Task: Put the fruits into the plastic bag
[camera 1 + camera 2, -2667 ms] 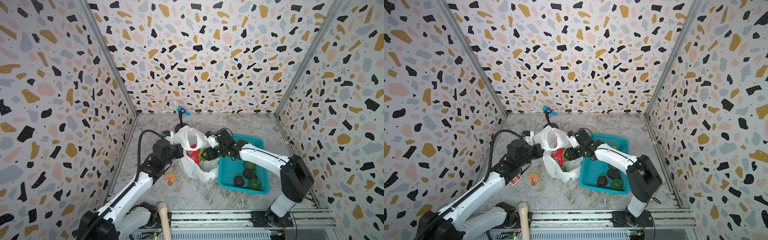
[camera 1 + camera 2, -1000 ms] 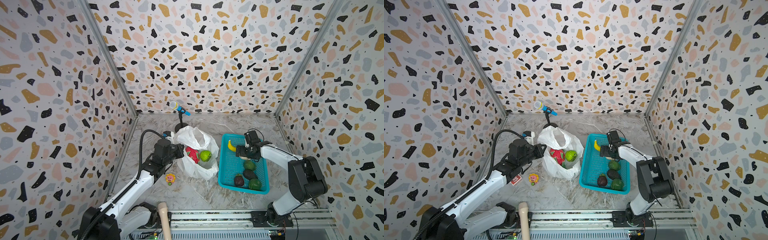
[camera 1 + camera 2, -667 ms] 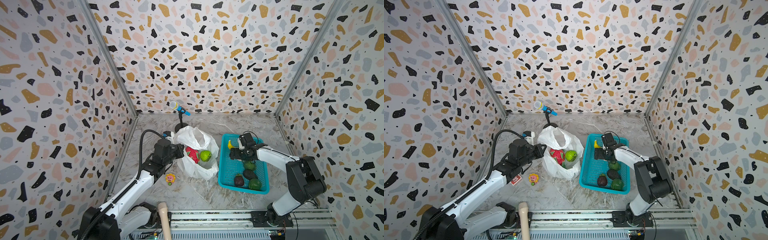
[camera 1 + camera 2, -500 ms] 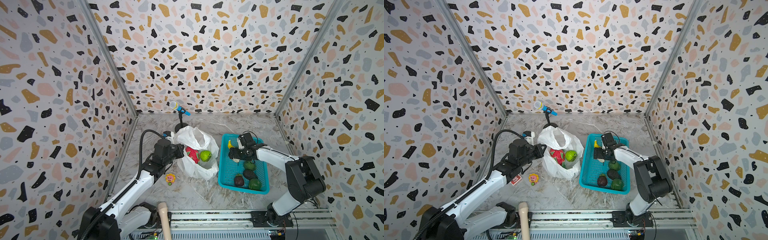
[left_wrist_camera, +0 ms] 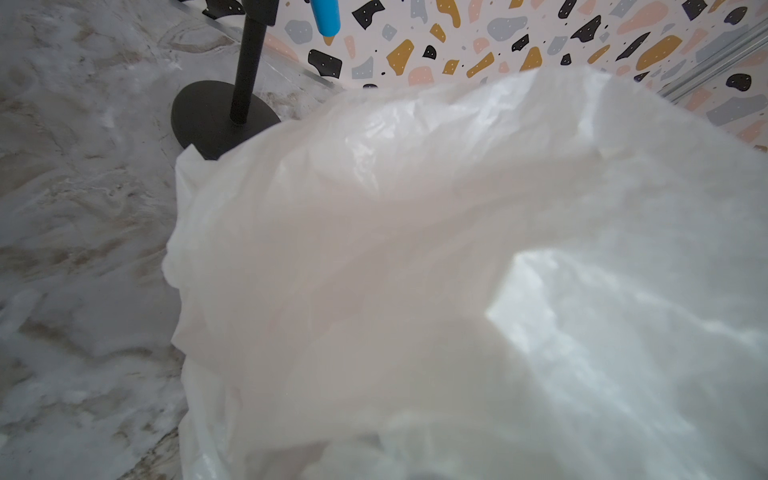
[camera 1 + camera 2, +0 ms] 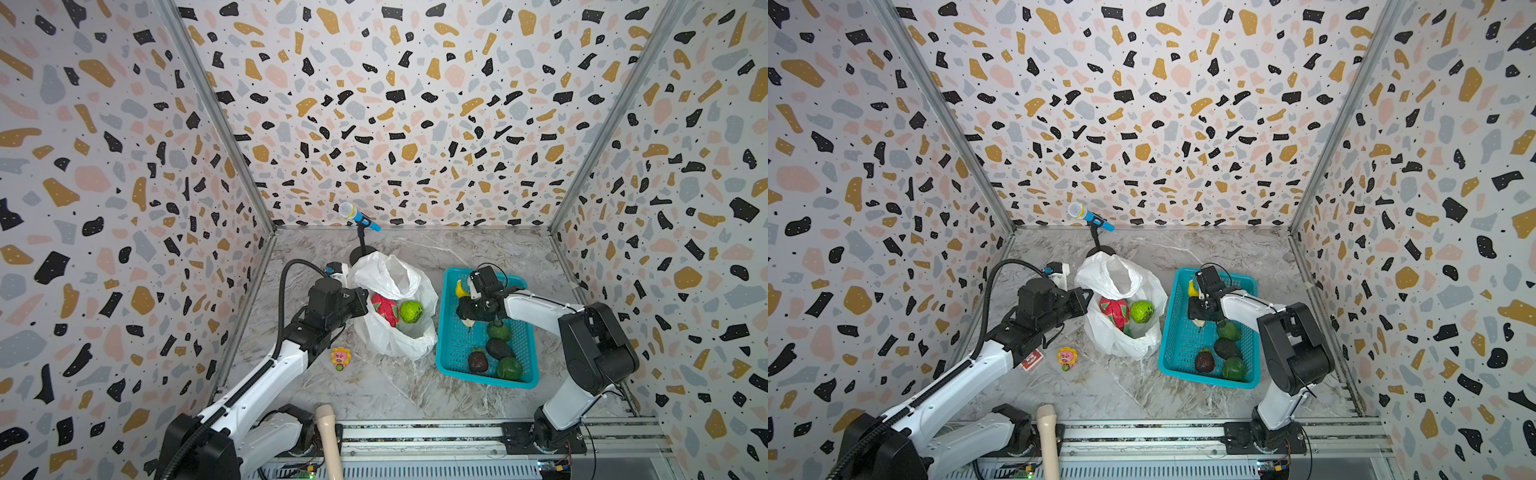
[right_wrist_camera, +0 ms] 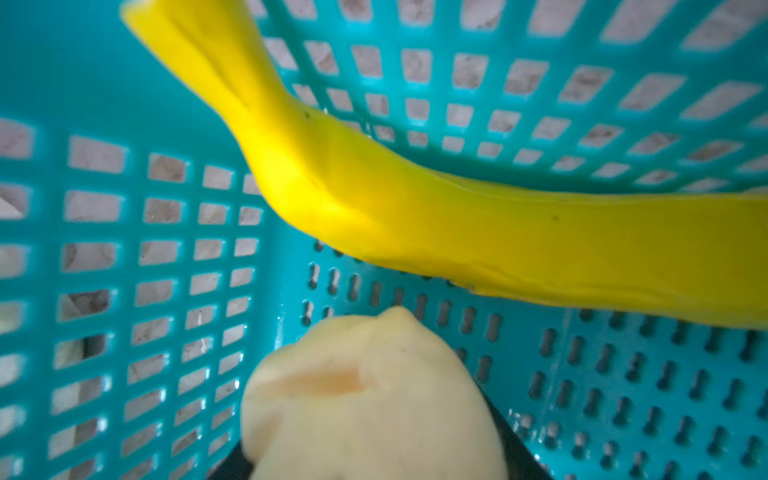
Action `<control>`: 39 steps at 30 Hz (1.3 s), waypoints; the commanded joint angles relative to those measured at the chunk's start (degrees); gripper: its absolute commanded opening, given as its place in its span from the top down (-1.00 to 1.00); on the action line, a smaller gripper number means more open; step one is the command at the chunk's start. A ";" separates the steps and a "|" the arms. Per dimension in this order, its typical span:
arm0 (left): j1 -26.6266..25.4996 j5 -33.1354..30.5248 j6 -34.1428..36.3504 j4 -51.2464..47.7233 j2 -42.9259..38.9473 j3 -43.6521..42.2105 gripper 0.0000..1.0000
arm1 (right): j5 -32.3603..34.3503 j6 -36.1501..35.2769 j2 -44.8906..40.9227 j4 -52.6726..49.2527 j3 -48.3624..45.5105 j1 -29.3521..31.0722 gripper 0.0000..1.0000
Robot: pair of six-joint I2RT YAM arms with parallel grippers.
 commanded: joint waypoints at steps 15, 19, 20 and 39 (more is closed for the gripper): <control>0.09 0.45 -0.49 1.85 -0.35 0.21 1.00 | -16.35 -4.86 -20.04 7.55 -0.51 13.67 0.14; -0.02 0.30 -0.19 1.63 -0.44 0.52 1.00 | -17.46 -4.29 -11.83 9.22 4.95 17.11 0.14; -0.12 0.25 -0.03 1.58 -0.52 0.61 1.00 | -18.01 -3.90 -9.30 10.00 6.63 17.74 0.14; -0.32 -1.13 0.34 0.15 -0.25 0.92 1.00 | -21.96 -1.14 6.53 11.16 25.85 19.99 -0.94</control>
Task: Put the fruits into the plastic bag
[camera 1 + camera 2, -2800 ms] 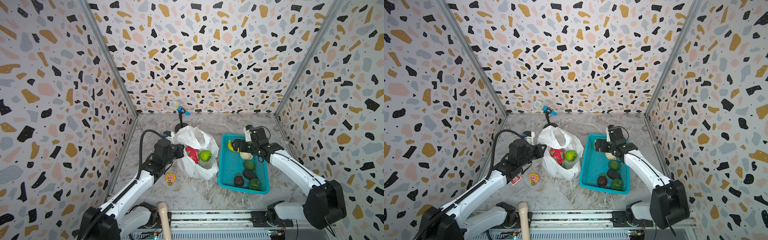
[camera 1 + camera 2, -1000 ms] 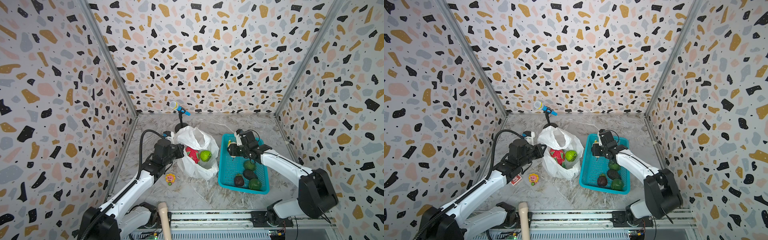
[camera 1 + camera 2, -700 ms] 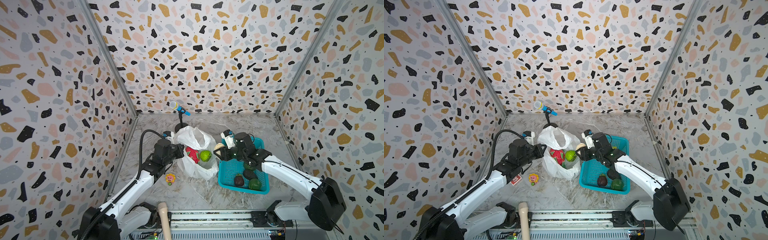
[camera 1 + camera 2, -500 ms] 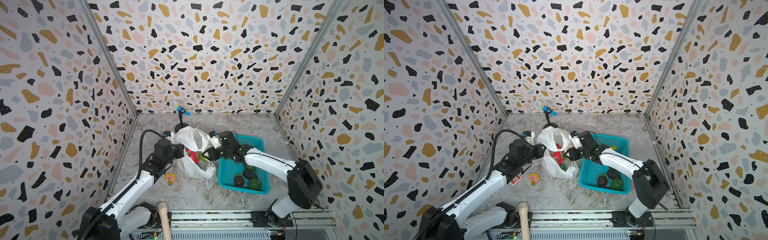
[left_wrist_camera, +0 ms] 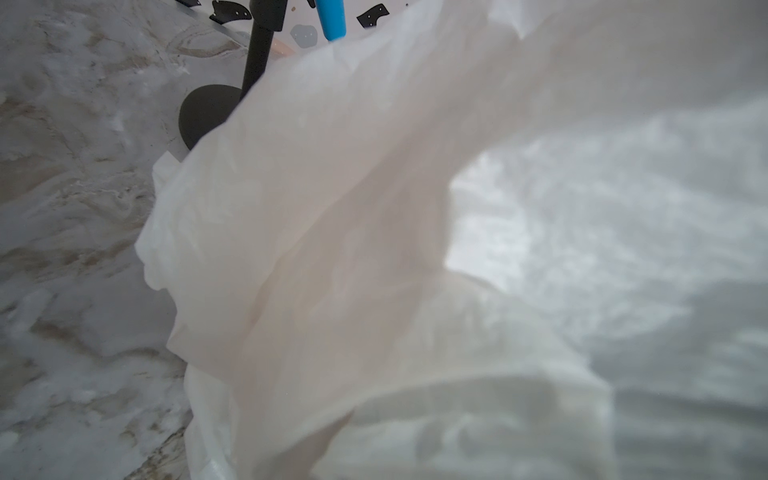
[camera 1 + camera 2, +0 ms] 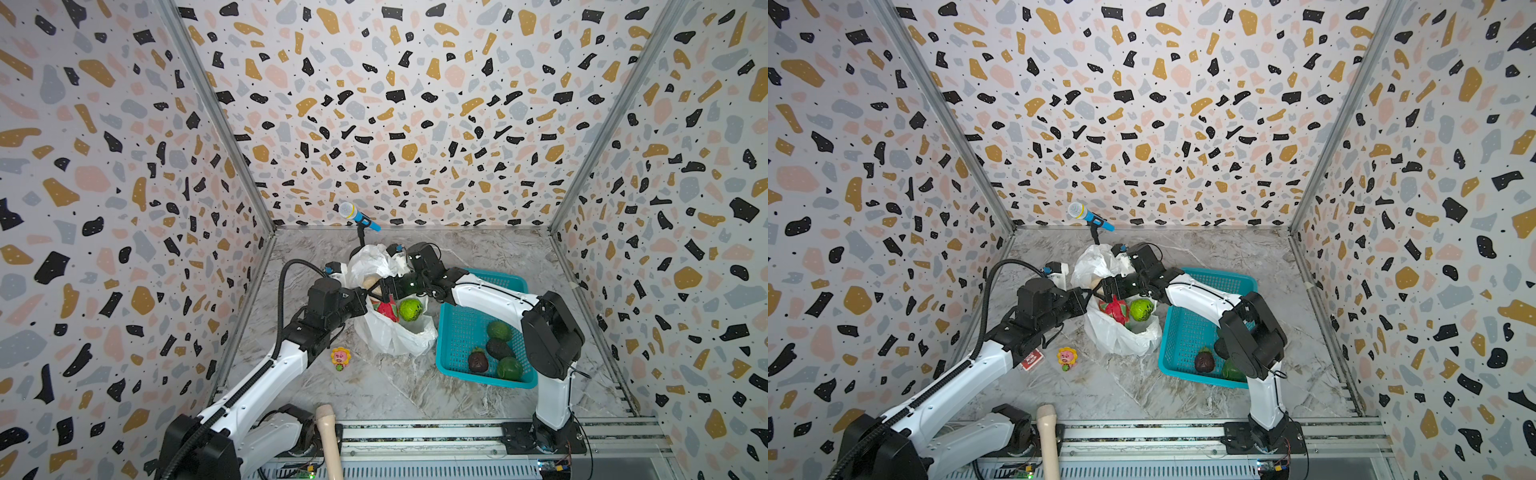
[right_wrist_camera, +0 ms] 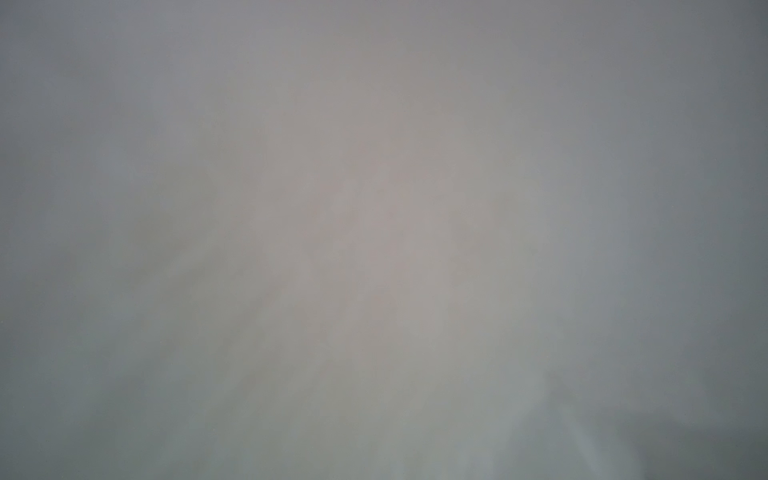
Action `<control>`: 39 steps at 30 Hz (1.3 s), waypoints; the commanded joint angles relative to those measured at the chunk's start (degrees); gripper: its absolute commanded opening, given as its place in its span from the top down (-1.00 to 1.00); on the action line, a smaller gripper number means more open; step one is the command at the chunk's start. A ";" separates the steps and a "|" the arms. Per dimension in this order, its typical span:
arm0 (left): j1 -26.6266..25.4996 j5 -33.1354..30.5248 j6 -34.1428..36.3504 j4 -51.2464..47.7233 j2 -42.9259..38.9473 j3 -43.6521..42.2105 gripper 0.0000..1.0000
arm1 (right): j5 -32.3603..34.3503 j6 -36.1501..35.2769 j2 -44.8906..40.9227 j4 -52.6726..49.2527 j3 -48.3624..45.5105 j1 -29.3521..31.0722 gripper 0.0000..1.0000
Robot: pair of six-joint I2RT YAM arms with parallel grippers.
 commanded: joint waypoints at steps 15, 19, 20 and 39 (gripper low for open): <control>-0.24 0.03 -0.25 0.52 0.77 0.92 1.00 | 18.91 4.03 -38.90 -2.86 -33.00 -7.93 -0.93; -0.28 -0.11 -0.25 0.51 0.65 0.92 1.00 | 29.72 7.84 -44.50 -12.65 -34.99 -12.31 -0.94; -0.30 0.02 -0.30 0.58 0.64 0.85 1.00 | 31.59 8.68 -45.42 -15.05 -35.42 -13.56 -0.95; -0.28 0.23 -0.24 1.13 0.99 0.92 1.00 | 26.08 13.28 -37.85 -17.03 -45.16 -24.32 -0.99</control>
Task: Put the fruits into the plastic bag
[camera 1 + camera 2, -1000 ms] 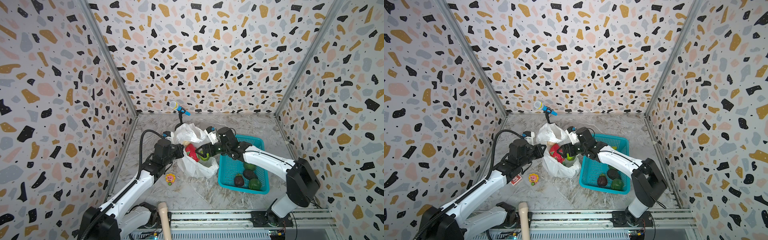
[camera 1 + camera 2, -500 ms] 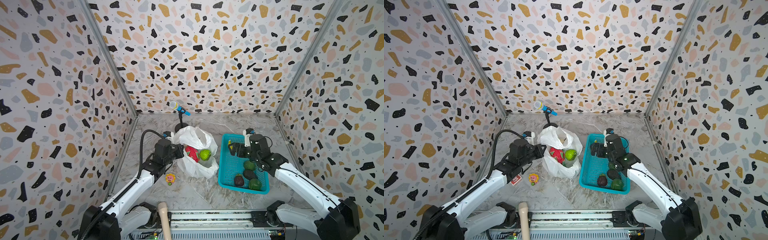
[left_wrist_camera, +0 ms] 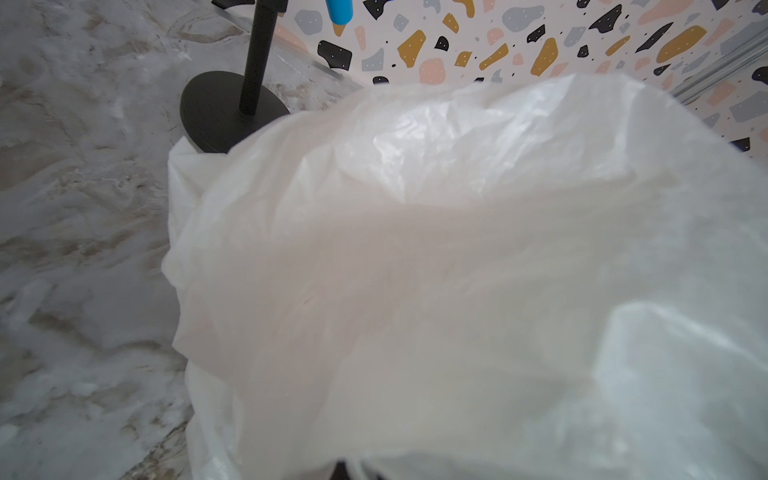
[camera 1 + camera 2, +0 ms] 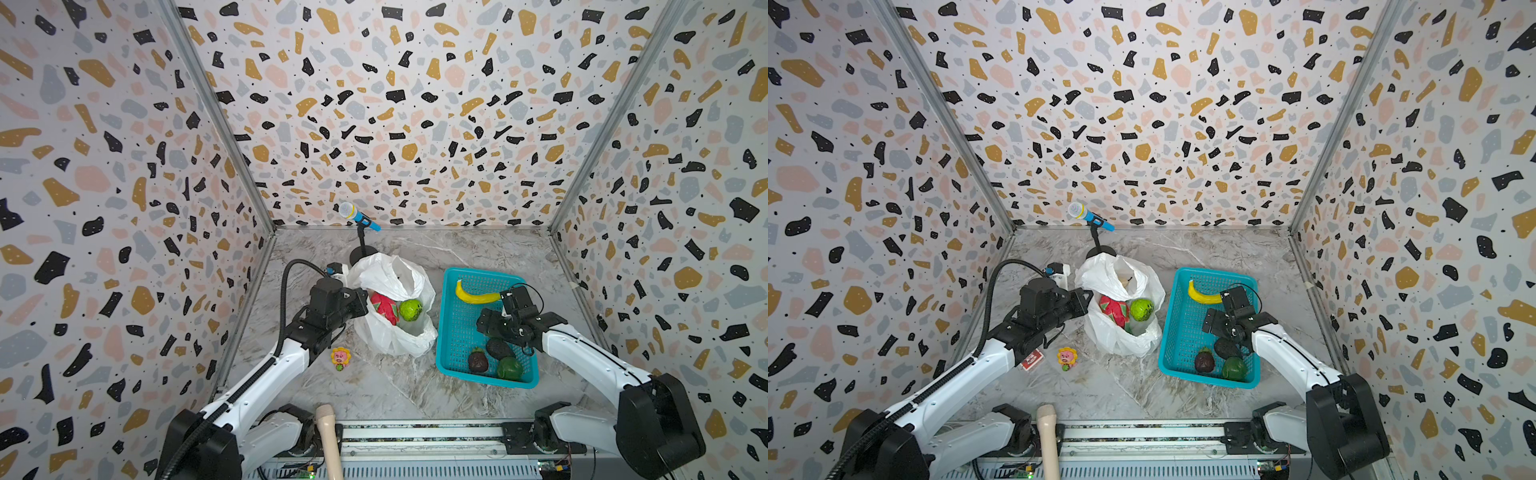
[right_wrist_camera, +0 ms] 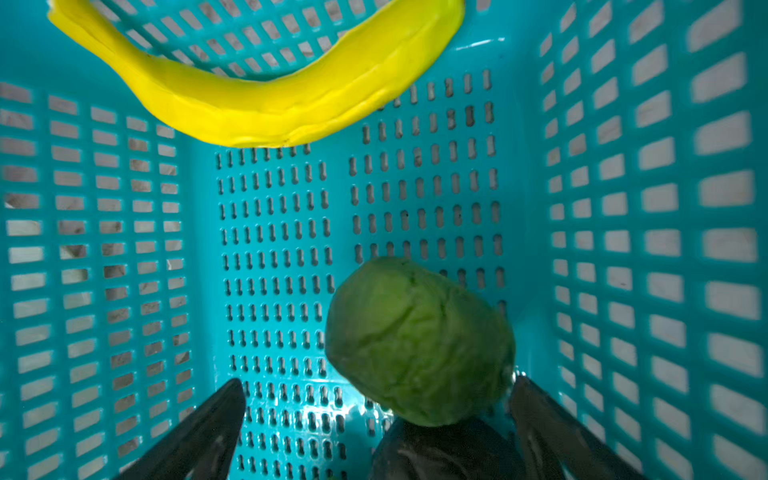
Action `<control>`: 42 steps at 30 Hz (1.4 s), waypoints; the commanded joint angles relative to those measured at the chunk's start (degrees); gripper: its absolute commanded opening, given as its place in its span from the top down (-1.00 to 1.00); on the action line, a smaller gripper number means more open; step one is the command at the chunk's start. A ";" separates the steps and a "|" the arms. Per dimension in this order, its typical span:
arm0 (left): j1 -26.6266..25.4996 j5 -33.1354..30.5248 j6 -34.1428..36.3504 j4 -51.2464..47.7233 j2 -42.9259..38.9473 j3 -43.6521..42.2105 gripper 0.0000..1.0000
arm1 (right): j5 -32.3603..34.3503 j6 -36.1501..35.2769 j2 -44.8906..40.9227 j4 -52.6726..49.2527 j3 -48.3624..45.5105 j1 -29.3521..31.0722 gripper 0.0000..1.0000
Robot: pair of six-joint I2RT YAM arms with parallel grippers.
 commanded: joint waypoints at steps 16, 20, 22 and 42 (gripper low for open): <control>-0.26 0.03 -0.18 1.11 0.03 1.06 1.00 | -1.50 -1.45 8.95 8.18 0.31 -0.13 -0.37; -0.22 0.03 -0.19 1.31 0.04 1.00 1.00 | -2.70 -2.06 6.92 9.42 0.21 0.05 -0.05; -0.22 0.10 -0.18 1.33 0.00 1.00 1.00 | -3.05 -3.29 4.60 9.77 1.05 0.93 0.01; -0.27 0.28 -0.36 1.64 0.14 0.74 1.00 | -22.94 -9.05 19.60 17.02 26.32 17.71 0.02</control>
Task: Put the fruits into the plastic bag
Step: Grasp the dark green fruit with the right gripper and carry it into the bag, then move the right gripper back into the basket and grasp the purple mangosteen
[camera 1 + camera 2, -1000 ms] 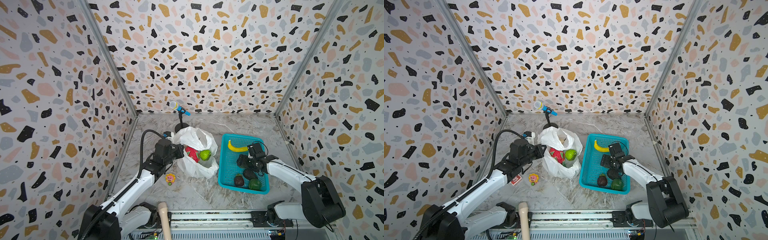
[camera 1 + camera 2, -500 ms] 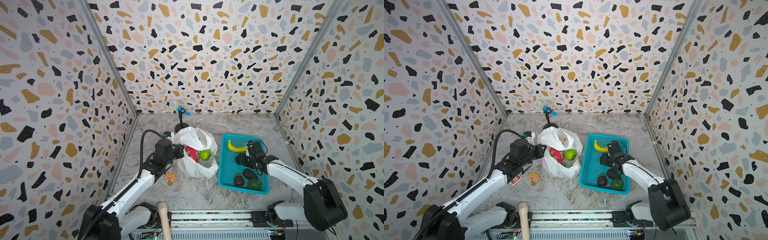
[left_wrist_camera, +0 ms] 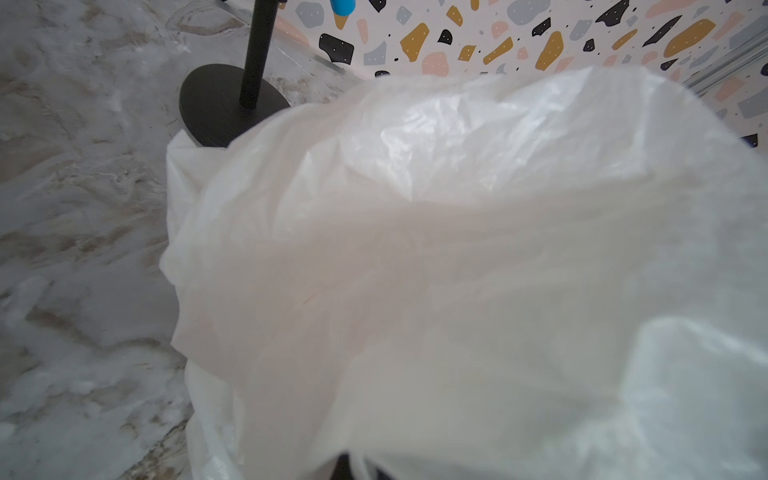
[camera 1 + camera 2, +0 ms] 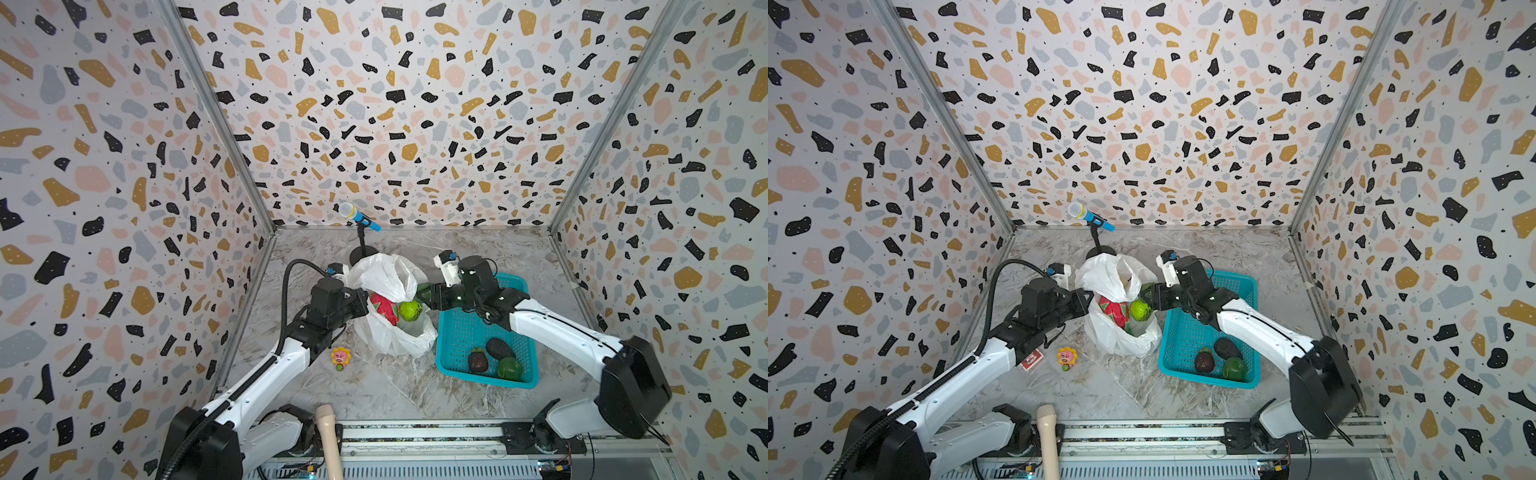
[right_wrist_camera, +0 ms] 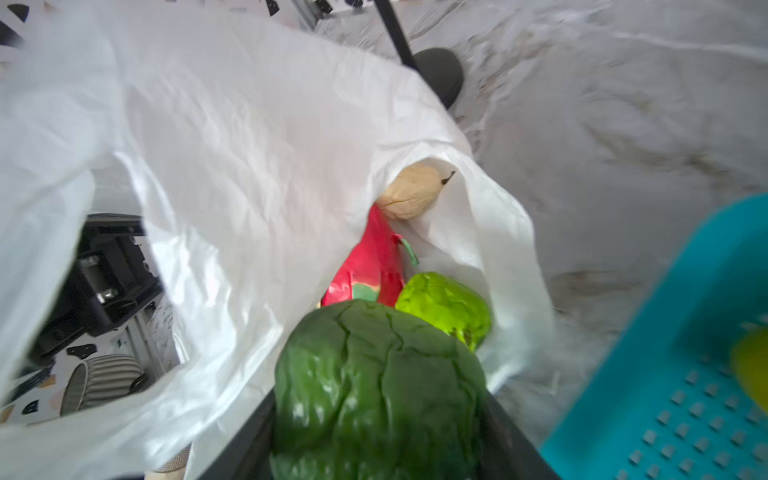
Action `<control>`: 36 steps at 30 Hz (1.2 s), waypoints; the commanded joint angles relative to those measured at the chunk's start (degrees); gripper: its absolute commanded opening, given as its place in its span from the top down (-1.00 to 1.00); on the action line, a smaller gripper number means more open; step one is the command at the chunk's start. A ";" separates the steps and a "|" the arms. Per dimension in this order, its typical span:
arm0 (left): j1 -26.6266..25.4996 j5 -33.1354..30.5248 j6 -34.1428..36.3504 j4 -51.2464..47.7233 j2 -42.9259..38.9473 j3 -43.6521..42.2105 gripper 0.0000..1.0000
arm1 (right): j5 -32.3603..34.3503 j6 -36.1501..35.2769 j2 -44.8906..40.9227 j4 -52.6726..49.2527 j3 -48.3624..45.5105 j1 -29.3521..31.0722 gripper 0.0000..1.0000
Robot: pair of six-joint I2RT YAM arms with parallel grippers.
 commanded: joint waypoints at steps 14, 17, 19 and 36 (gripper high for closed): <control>-0.26 -0.67 -0.06 1.02 -1.33 0.78 1.00 | -4.99 1.57 18.94 -3.26 22.92 0.55 -0.85; -0.29 -0.50 -0.02 1.02 -0.90 0.92 1.00 | -4.51 1.43 14.19 -2.78 17.74 0.08 -0.85; -0.25 -0.34 -0.12 0.98 -0.72 0.92 1.00 | -3.84 1.84 10.32 -2.05 13.11 -0.41 -0.85; -0.23 0.10 -0.86 1.70 0.28 0.79 1.00 | 11.79 2.80 -18.54 -28.85 -13.55 -7.98 -0.85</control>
